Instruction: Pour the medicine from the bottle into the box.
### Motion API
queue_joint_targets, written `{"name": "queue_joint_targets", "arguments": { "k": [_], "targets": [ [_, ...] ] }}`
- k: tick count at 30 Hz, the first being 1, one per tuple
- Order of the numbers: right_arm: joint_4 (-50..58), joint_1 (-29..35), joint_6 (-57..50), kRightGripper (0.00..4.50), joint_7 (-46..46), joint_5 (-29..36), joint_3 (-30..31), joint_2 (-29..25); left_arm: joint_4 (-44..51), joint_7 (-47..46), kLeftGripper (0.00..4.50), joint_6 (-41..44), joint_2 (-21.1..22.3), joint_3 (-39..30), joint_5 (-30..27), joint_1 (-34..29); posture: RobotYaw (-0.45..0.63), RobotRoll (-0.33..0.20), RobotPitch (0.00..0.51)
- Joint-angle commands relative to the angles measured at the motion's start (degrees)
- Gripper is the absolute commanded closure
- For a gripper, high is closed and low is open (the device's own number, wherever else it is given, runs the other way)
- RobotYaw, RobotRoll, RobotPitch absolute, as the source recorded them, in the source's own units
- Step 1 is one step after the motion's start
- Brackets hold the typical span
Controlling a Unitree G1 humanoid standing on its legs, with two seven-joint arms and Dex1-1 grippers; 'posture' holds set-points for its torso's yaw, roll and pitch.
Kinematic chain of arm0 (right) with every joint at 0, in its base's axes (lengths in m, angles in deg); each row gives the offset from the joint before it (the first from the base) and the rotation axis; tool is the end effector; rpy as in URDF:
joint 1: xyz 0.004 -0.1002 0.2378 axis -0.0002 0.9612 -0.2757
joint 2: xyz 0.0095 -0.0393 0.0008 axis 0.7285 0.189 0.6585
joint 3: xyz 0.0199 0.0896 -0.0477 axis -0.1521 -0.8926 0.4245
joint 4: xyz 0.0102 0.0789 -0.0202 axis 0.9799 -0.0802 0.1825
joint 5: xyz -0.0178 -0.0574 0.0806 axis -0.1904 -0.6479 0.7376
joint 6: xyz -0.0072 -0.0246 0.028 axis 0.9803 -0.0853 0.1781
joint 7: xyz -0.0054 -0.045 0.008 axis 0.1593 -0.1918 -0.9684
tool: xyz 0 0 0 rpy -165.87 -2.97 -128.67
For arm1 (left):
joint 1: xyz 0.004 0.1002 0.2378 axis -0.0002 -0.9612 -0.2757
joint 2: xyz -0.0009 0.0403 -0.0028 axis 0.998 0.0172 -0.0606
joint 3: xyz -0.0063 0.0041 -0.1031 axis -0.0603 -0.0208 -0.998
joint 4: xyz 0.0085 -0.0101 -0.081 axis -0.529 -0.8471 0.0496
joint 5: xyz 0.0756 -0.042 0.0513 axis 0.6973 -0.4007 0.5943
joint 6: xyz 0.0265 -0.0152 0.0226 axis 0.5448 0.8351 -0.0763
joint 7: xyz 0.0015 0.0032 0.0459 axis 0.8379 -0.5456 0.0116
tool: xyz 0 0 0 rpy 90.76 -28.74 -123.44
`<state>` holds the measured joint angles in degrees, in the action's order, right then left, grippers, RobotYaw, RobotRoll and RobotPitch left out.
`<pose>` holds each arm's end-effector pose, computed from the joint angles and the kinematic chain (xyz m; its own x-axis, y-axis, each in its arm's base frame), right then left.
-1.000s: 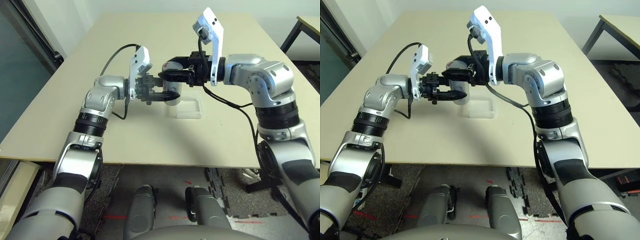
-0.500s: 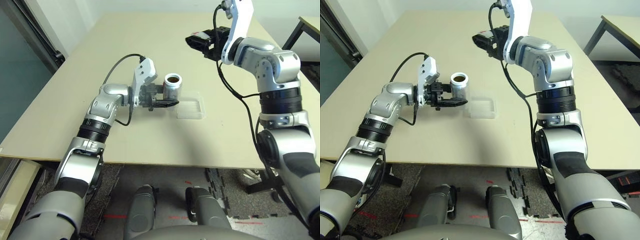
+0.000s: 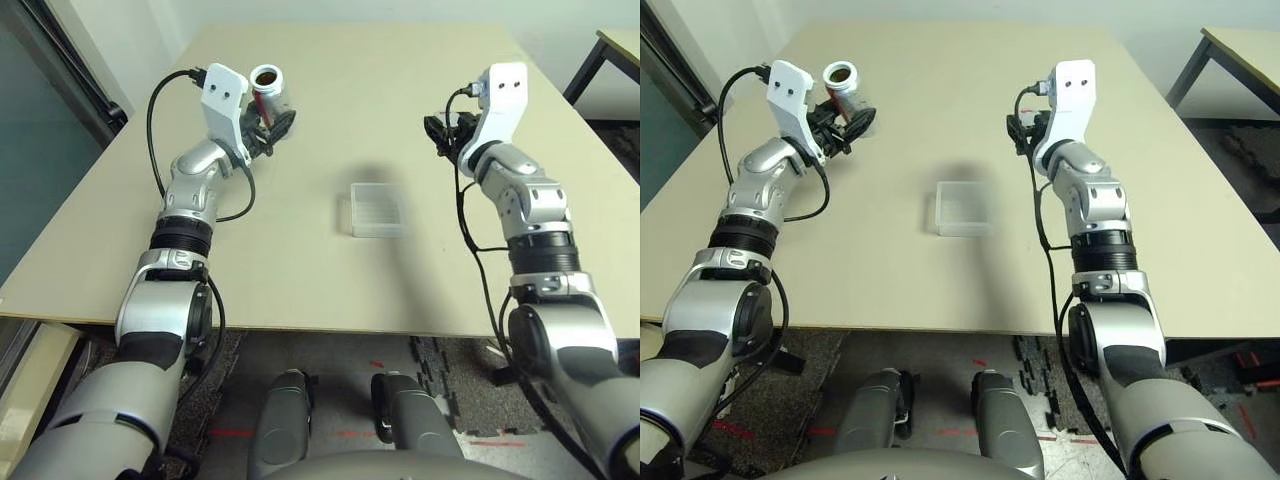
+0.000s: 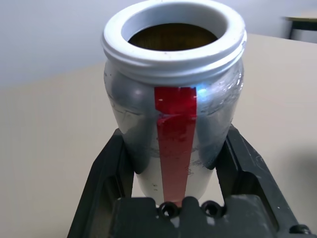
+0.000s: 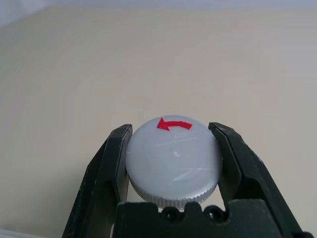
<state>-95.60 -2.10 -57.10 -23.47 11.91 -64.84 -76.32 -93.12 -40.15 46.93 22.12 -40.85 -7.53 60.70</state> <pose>0.3354 -0.1922 0.1594 0.9942 0.1067 -0.0091 -0.1062 0.9932 0.0482 0.3585 0.2131 0.1776 0.9330 -0.3164 0.1717 0.2966 0.9459 0.1316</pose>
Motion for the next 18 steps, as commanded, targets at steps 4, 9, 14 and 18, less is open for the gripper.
{"name": "queue_joint_targets", "arguments": {
  "k": [4, 9, 14, 18],
  "targets": [
    [-9.13, 2.99, 10.21, 1.89, -2.4, -1.28, -2.65, -0.19, -7.45, -6.86, 2.04, -4.1, -1.5, -2.61, 0.64, -0.44, 0.1, 0.0, 0.11],
    [-13.51, 4.33, 13.88, 1.89, -2.93, -1.24, -3.47, -0.1, -9.34, -7.65, 2.04, -4.87, -2.29, -3.0, 0.91, -1.72, 0.11, 0.0, 0.11],
    [-17.77, 5.27, 15.65, 1.89, -2.95, -0.84, -3.89, 0.42, -10.21, -7.65, 2.04, -4.57, -2.61, -2.76, 1.25, -4.16, 0.11, 0.0, 0.109],
    [-18.77, 5.25, 16.08, 1.89, -2.91, -1.05, -3.84, 0.55, -10.98, -7.56, 2.04, -4.3, -2.41, -2.97, 1.14, -5.08, 0.11, 0.0, 0.108]
  ]
}}
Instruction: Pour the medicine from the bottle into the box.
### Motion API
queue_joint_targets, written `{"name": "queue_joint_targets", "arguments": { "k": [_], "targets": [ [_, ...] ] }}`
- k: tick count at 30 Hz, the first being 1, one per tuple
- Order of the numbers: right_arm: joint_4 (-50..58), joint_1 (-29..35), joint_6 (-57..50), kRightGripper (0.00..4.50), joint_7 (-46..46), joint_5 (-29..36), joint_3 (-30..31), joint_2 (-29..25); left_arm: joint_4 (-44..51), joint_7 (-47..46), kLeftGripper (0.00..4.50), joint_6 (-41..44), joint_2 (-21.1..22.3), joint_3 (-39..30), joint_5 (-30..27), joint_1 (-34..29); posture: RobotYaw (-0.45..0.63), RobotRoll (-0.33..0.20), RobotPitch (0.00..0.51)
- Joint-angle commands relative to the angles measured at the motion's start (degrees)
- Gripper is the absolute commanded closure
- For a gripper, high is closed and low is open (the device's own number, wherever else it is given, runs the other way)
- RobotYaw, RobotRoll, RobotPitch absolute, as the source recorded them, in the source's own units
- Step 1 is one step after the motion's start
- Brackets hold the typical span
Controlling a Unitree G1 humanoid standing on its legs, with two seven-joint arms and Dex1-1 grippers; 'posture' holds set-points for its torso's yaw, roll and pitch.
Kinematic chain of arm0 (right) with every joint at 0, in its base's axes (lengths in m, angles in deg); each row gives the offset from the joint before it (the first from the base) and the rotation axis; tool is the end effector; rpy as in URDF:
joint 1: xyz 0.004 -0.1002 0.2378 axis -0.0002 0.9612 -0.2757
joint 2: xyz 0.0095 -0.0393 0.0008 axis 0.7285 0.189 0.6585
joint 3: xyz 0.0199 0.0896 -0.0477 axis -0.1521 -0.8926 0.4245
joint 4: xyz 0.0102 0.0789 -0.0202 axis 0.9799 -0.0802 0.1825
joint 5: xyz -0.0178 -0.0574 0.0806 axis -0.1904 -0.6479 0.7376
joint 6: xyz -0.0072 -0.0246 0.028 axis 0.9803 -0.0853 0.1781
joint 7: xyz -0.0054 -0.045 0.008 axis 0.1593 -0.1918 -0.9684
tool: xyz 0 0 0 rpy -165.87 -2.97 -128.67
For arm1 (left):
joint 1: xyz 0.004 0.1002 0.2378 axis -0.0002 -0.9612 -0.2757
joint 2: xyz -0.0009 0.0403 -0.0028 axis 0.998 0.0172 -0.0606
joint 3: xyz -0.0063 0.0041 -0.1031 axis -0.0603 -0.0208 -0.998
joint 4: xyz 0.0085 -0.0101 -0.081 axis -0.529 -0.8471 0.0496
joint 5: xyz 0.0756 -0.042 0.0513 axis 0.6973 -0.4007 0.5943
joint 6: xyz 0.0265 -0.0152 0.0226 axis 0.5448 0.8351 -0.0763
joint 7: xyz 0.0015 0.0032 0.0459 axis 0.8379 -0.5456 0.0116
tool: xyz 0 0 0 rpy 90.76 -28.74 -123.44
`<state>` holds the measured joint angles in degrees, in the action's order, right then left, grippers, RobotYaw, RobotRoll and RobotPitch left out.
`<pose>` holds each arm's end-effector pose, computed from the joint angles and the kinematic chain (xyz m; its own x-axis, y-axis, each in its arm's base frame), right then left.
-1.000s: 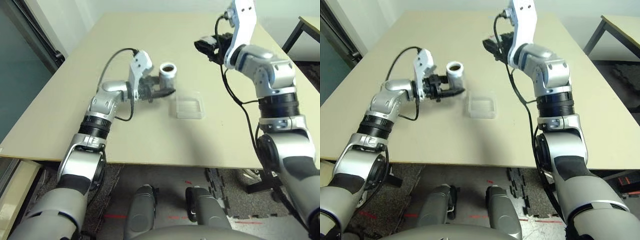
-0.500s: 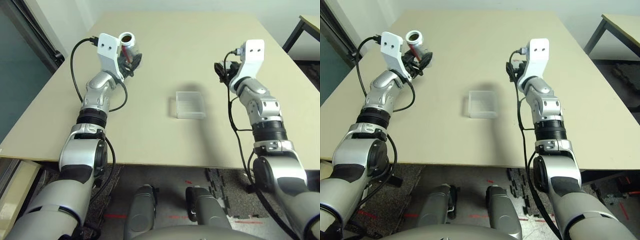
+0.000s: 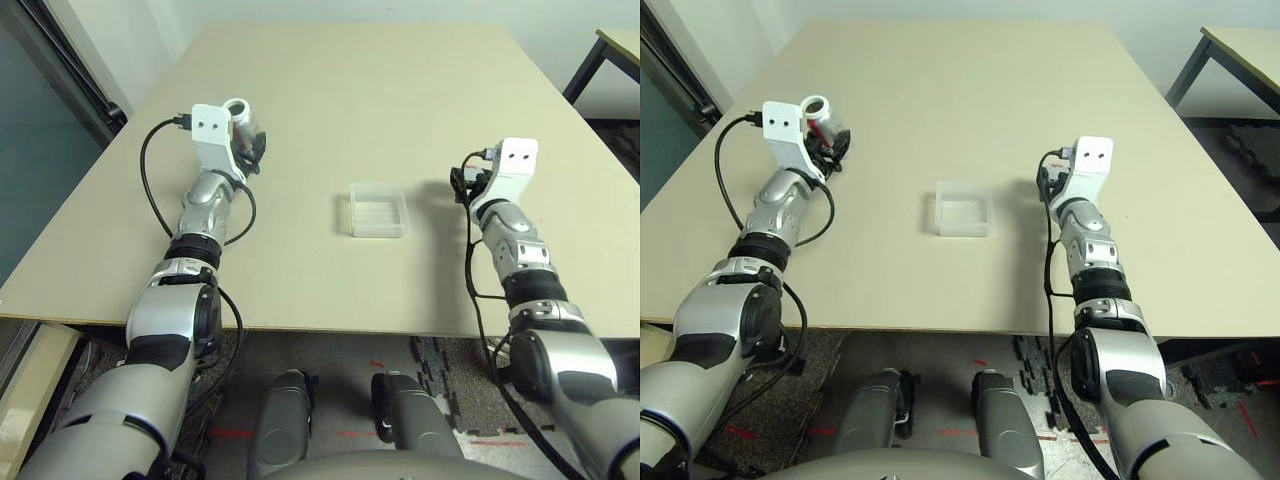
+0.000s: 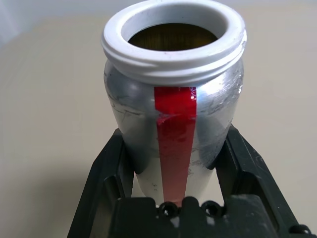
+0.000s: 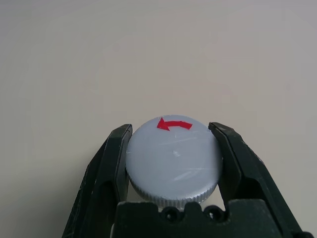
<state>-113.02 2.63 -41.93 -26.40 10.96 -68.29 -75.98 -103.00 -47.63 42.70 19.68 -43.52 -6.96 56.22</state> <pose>0.3240 -0.2149 0.0907 0.9911 -0.0601 -0.1188 0.0707 0.9937 0.0872 0.3473 0.2172 0.1194 0.9894 -0.1418 0.0312 0.1414 0.9898 0.0158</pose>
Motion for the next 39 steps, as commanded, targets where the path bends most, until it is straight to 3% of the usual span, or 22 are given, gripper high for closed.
{"name": "queue_joint_targets", "arguments": {
  "k": [1, 9, 15, 22, 28, 34, 39],
  "targets": [
    [-1.47, 0.55, 0.82, 1.89, 0.06, -0.1, -0.36, 0.21, -1.19, 0.0, 2.04, 0.0, 0.01, -0.36, 0.51, -0.79, 0.11, 0.0, 0.108],
    [-1.19, 0.75, -2.83, 1.89, 0.2, -0.12, 0.08, -0.13, -1.04, 0.24, 2.04, 0.14, -0.43, -0.32, 0.53, -1.04, 0.11, 0.0, 0.107],
    [-0.13, 0.85, -4.49, 0.01, 0.23, 0.01, -0.01, -0.03, -1.15, 0.56, 2.04, 0.14, -0.72, -0.21, 0.61, -0.73, 0.11, 0.0, 0.104],
    [1.63, 1.29, -5.82, 0.0, 0.75, 0.25, -0.13, -0.43, -1.94, 0.79, 2.04, 0.39, -0.4, -0.11, 0.89, 0.06, 0.1, 0.0, 0.098],
    [11.67, 4.76, -11.26, 0.0, 3.49, 1.15, 0.27, -1.83, -3.97, 0.91, 2.04, 1.06, 0.99, 0.82, 2.56, 2.14, 0.1, 0.0, 0.086],
    [31.12, 13.24, -27.12, 0.0, 15.06, 4.82, 4.03, -8.01, -6.7, 1.38, 2.04, 1.17, 2.7, 2.35, 5.67, 5.56, 0.08, 0.0, 0.085],
    [47.2, 18.73, -39.58, 0.0, 25.08, 8.88, 7.31, -17.31, -8.29, 3.24, 2.04, -1.26, 3.61, 7.75, 11.89, 10.0, 0.04, 0.0, 0.085]
  ]
}}
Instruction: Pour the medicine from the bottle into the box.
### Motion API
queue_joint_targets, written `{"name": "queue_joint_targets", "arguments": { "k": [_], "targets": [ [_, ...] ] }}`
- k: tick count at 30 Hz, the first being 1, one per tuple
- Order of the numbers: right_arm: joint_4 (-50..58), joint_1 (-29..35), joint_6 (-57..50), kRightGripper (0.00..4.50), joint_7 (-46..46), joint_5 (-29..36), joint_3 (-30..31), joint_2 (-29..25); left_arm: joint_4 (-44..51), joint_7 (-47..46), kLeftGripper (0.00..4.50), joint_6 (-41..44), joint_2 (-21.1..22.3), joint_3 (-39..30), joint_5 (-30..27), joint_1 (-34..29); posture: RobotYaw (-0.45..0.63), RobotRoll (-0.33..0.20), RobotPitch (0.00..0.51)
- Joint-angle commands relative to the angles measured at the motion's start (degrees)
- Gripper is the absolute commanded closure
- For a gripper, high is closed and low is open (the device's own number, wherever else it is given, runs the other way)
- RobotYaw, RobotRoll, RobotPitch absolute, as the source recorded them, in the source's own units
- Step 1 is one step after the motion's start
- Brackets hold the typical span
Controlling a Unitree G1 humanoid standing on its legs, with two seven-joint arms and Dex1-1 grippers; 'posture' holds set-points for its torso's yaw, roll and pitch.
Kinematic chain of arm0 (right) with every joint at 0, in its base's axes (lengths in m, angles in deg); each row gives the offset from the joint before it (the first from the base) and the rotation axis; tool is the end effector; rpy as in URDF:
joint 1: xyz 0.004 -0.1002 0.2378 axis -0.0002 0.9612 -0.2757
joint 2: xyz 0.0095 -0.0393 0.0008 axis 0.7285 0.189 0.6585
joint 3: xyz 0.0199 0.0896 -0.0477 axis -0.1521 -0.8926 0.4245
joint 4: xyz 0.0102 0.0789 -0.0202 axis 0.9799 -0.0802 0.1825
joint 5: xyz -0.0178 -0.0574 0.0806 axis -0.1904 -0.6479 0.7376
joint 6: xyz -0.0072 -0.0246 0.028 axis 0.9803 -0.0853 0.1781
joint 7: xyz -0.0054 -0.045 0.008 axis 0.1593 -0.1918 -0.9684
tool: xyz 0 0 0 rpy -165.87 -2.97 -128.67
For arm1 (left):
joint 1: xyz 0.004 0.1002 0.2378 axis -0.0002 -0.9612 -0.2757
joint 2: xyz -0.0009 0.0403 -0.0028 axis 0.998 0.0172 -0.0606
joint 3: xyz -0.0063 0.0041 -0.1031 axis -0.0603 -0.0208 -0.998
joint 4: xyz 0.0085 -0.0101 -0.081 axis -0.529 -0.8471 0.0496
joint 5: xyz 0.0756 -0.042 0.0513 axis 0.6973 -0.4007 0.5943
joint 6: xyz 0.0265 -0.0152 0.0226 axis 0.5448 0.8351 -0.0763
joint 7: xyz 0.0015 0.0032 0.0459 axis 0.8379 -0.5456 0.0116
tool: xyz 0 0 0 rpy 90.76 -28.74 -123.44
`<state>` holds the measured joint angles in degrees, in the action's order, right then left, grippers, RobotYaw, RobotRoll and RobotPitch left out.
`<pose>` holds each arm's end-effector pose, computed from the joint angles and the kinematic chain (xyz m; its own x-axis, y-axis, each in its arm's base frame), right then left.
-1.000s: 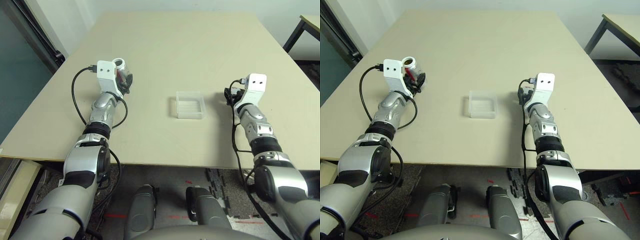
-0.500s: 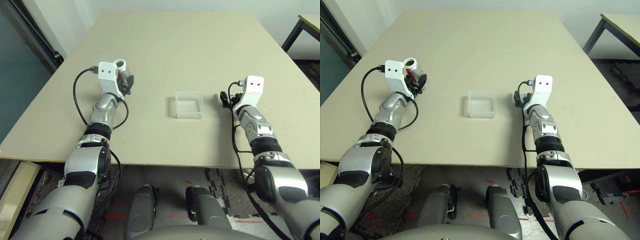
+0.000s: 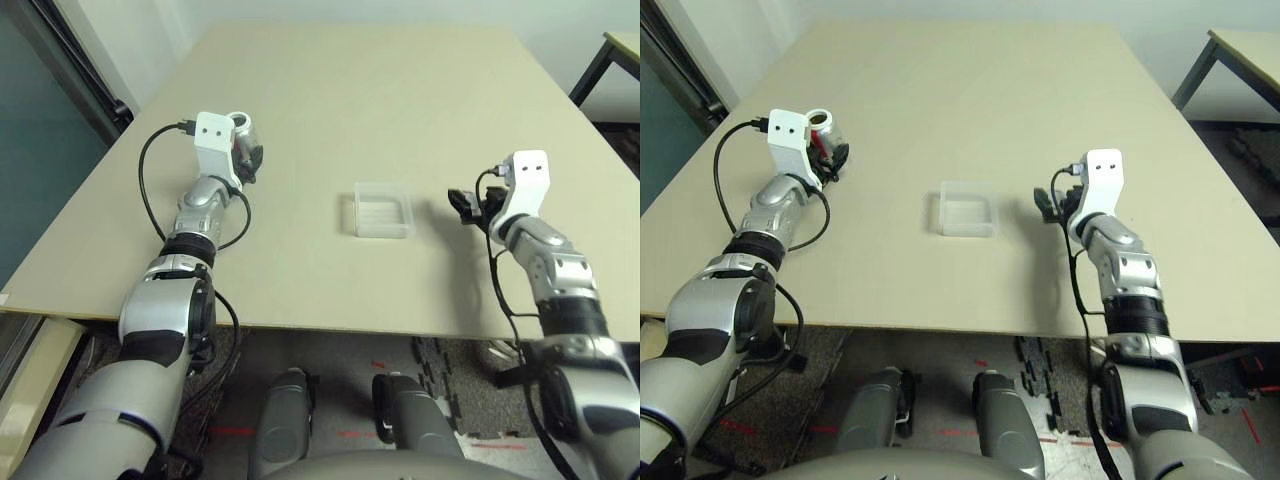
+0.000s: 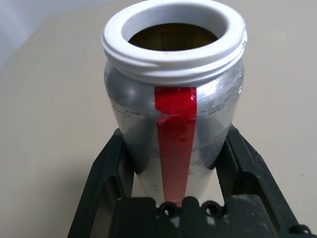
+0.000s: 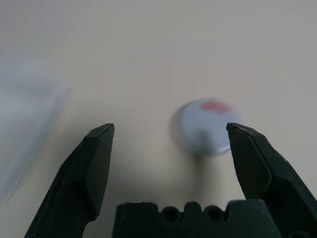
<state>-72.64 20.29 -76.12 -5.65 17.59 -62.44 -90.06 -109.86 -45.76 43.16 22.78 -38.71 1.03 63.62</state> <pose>0.2680 -0.2513 0.1261 0.8942 0.3085 -0.3243 -0.3265 0.9452 -0.0009 0.3595 0.2182 0.1465 0.9779 -0.2049 -0.0403 0.2087 0.9523 0.2227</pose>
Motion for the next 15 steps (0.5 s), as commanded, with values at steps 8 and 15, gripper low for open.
{"name": "queue_joint_targets", "arguments": {
  "k": [8, 15],
  "targets": [
    [17.2, -1.8, -16.21, 0.0, 13.02, 5.41, 8.17, -10.77, -3.84, -4.4, 2.04, -9.04, 1.67, 22.97, 26.16, 14.48, 0.01, 0.0, 0.078],
    [18.16, -4.96, -17.64, 0.0, 15.17, 3.47, 15.07, -12.09, -5.76, -13.05, 2.04, -13.68, -1.24, 42.49, 46.34, 22.3, -0.01, 0.0, 0.068]
  ]
}}
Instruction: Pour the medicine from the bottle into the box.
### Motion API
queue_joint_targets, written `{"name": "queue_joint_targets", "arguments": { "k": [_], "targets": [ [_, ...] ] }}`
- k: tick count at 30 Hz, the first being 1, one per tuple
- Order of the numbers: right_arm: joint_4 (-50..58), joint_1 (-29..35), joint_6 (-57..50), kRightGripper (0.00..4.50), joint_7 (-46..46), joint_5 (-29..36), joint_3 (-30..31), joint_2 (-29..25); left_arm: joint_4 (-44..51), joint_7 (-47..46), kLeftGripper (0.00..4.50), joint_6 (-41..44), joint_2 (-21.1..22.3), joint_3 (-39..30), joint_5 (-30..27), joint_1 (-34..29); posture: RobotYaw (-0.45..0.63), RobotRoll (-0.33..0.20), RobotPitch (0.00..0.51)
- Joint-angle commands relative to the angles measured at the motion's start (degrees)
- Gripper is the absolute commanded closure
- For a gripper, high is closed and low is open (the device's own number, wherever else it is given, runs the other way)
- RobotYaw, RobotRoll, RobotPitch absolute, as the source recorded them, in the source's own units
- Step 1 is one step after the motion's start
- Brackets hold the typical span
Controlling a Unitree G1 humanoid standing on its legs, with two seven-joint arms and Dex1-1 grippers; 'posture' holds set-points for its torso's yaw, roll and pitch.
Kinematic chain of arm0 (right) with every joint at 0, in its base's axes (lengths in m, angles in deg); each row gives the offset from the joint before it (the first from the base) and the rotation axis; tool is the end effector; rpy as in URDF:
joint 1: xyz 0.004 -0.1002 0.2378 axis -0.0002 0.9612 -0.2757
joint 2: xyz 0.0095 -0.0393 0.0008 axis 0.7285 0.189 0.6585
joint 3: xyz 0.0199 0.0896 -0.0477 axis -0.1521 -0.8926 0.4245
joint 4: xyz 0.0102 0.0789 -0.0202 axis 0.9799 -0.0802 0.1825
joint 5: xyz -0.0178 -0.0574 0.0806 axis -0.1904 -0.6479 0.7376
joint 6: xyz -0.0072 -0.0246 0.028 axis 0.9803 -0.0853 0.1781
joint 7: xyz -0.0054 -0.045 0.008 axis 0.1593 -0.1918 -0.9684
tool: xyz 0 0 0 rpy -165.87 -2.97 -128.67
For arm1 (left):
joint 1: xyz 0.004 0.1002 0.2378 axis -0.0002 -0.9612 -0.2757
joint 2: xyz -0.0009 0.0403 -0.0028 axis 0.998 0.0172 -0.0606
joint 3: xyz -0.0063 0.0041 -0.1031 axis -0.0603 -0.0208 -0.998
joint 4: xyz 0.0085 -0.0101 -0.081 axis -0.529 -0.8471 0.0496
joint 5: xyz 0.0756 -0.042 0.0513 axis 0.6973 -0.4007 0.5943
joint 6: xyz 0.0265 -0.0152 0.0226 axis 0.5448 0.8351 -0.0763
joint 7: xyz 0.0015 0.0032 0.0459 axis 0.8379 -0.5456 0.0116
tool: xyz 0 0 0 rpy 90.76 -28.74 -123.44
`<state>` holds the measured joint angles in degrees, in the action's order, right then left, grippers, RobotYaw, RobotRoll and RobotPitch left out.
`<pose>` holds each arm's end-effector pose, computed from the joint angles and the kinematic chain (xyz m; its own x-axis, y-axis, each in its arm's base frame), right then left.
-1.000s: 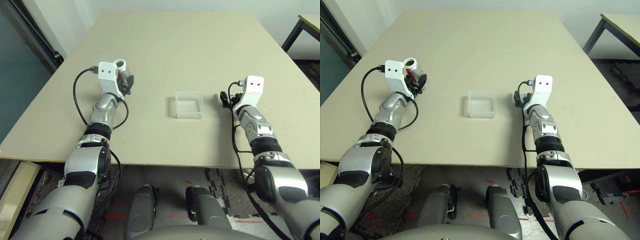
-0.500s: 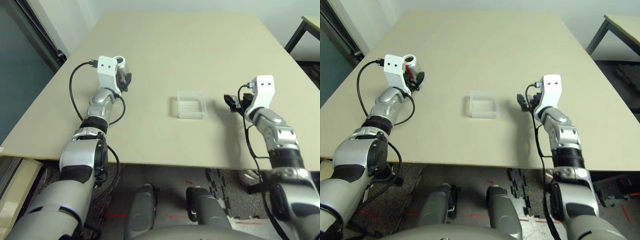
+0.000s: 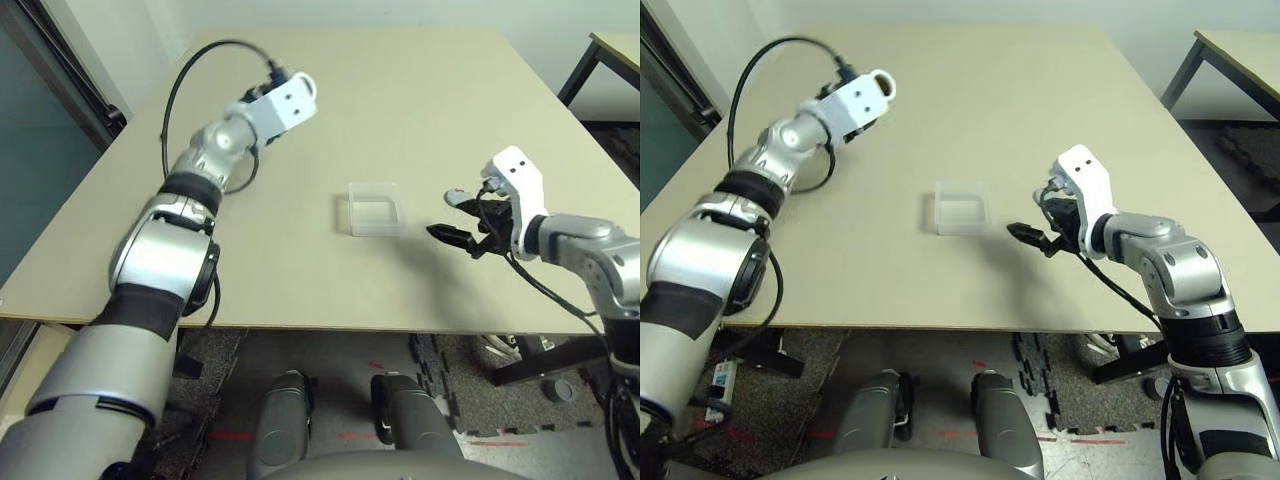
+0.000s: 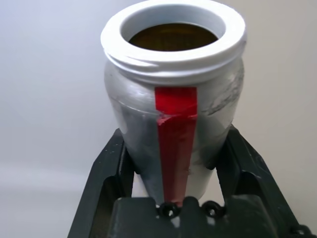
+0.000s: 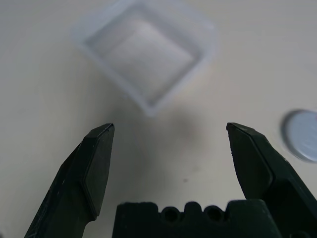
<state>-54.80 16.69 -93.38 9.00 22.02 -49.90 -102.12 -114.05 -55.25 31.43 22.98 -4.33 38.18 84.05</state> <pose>0.2574 -0.2219 0.1738 0.6285 0.5829 -0.5150 -0.7084 0.7024 -0.0696 0.3803 0.1423 0.2405 0.8962 -0.4367 -0.0779 0.1202 0.0702 0.9903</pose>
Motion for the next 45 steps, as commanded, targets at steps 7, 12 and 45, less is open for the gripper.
{"name": "queue_joint_targets", "arguments": {
  "k": [7, 12, 45],
  "targets": [
    [-1.67, -3.15, 1.71, 0.0, 0.25, -3.48, 5.33, 0.96, -2.78, -16.08, 2.04, -1.94, -6.17, 25.57, 26.8, 7.16, -0.05, 0.0, 0.059],
    [-1.43, -3.26, 1.68, 0.0, -0.7, -3.89, 5.36, 2.84, -3.36, -21.51, 2.04, -1.32, -9.52, 32.75, 33.9, 8.53, -0.07, 0.0, 0.054],
    [-7.58, -6.95, 5.21, 0.0, 0.19, -5.93, 5.6, 6.4, -1.45, 1.26, 2.04, 15.74, -8.19, -29.57, -24.51, -6.3, 0.03, 0.0, 0.05]
  ]
}}
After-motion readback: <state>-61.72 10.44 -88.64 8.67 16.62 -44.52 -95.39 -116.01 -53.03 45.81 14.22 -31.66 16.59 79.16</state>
